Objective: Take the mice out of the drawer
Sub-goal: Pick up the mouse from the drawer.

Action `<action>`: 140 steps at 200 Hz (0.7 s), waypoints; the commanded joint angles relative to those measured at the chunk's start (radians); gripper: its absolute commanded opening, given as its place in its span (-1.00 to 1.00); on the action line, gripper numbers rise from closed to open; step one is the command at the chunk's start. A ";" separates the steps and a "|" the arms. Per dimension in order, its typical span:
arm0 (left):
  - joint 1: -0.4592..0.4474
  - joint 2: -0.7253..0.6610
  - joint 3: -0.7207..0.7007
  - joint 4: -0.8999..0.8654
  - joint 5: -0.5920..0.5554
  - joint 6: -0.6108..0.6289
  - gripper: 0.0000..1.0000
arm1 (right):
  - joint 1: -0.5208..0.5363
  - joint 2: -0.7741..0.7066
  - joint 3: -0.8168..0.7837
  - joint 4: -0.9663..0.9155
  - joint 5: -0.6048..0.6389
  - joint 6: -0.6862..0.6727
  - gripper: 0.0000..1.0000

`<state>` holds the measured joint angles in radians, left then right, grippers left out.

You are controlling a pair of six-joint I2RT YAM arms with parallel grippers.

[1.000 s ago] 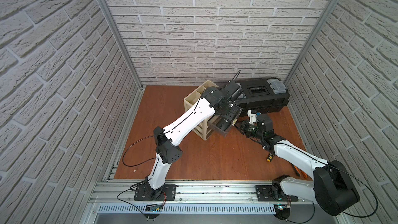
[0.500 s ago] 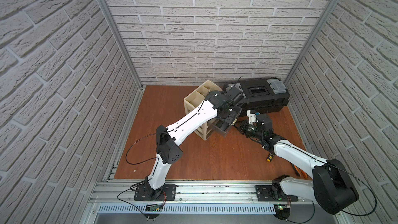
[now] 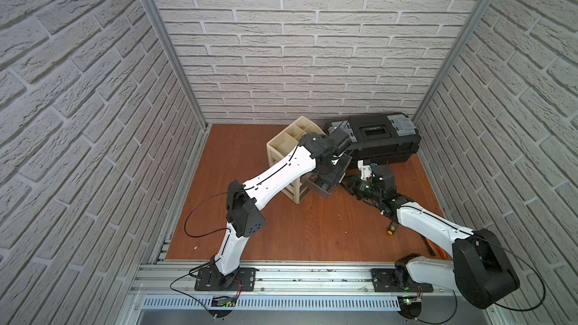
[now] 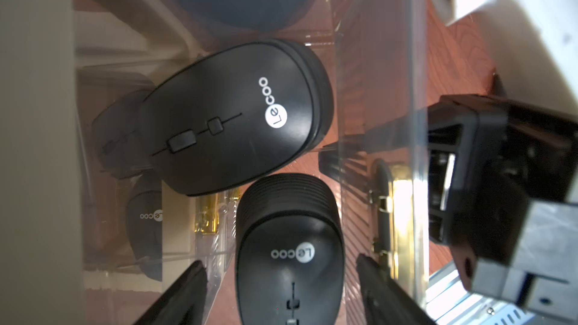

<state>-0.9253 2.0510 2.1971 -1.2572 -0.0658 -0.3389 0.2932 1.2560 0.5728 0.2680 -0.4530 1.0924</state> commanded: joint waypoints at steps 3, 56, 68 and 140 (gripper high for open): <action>0.014 0.032 -0.007 -0.008 0.037 0.051 0.60 | -0.003 0.005 0.044 0.065 -0.030 0.001 -0.95; 0.021 0.044 -0.001 -0.025 -0.011 0.043 0.41 | -0.003 -0.001 0.046 0.048 -0.029 -0.003 -0.94; 0.021 0.049 0.004 -0.030 -0.023 0.037 0.39 | -0.003 0.001 0.048 0.045 -0.030 -0.004 -0.95; 0.019 0.050 0.015 -0.015 -0.031 0.032 0.09 | -0.003 -0.002 0.045 0.051 -0.026 -0.004 -0.94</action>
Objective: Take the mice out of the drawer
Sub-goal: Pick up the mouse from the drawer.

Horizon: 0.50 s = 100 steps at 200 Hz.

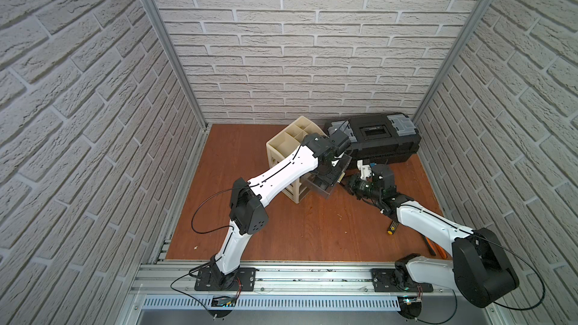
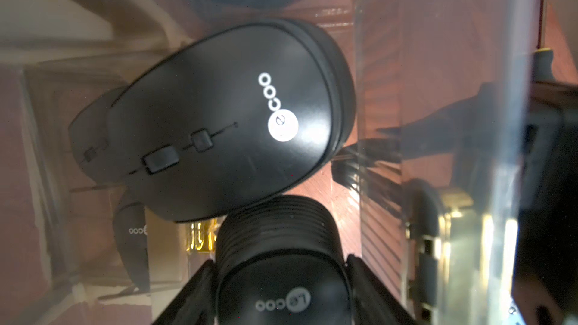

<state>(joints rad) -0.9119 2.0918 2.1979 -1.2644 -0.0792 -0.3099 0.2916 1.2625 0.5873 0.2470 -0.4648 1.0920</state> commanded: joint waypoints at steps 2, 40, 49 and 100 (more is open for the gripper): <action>0.005 0.008 0.016 -0.007 -0.018 0.005 0.07 | -0.001 -0.008 0.031 0.072 -0.015 -0.003 -0.95; -0.008 -0.046 0.014 0.035 -0.013 0.043 -0.10 | -0.002 -0.005 0.022 0.090 -0.015 0.002 -0.94; -0.008 -0.061 0.012 0.046 -0.019 0.046 -0.10 | -0.002 -0.006 0.022 0.090 -0.015 0.004 -0.94; -0.021 -0.192 -0.033 0.090 -0.087 0.034 -0.10 | -0.001 -0.005 0.013 0.117 -0.012 0.017 -0.94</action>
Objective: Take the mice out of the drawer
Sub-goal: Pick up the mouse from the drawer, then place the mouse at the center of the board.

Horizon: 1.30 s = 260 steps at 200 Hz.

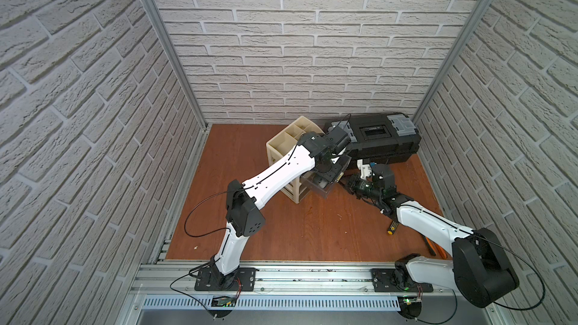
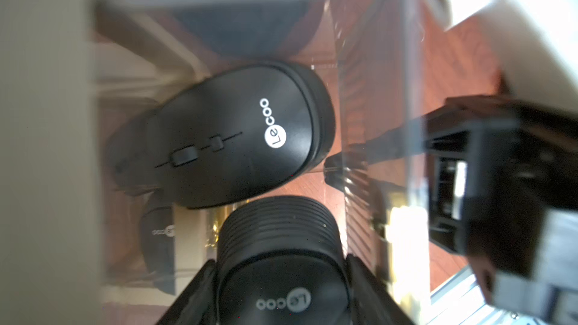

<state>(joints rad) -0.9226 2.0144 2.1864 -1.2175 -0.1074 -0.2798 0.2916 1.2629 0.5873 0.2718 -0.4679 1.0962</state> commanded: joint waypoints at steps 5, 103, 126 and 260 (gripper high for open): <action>-0.013 -0.131 -0.031 0.044 -0.069 -0.002 -0.09 | -0.002 -0.005 0.013 0.092 -0.008 0.011 -0.95; -0.040 -0.529 -0.403 -0.073 -0.242 -0.306 -0.08 | -0.002 -0.010 0.013 0.102 -0.021 0.010 -0.94; -0.054 -0.659 -0.604 -0.050 -0.257 -0.397 -0.08 | -0.002 -0.013 0.013 0.103 -0.026 0.008 -0.94; -0.127 -0.957 -1.301 0.304 -0.285 -0.635 -0.10 | -0.001 -0.021 0.006 0.091 -0.043 -0.001 -0.94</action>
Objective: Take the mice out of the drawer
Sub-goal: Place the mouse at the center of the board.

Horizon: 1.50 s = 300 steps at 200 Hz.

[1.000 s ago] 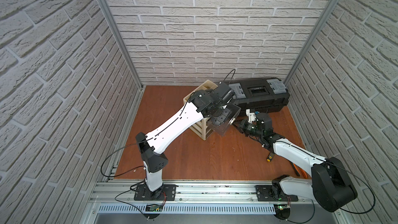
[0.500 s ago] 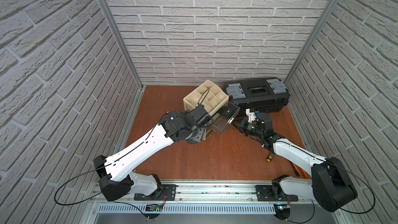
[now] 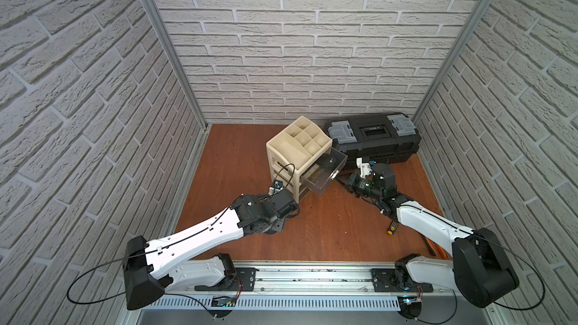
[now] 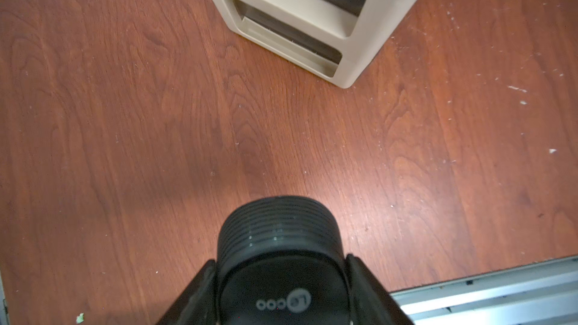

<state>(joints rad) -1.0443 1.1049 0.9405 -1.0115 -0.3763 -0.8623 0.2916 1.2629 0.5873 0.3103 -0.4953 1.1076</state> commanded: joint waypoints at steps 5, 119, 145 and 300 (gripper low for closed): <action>-0.006 -0.052 -0.070 0.105 -0.015 -0.058 -0.10 | -0.002 -0.021 0.008 0.049 -0.015 -0.015 -0.94; 0.005 -0.080 -0.391 0.275 0.050 -0.166 -0.10 | -0.002 -0.011 0.002 0.049 -0.026 -0.016 -0.94; 0.018 -0.074 -0.422 0.313 0.058 -0.164 -0.10 | -0.002 -0.007 0.001 0.047 -0.028 -0.017 -0.95; 0.128 0.015 -0.443 0.379 0.134 -0.036 0.35 | -0.002 -0.016 0.000 0.032 -0.014 -0.022 -0.95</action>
<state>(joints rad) -0.9276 1.1065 0.5026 -0.6460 -0.2489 -0.9237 0.2916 1.2629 0.5873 0.3092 -0.5060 1.1053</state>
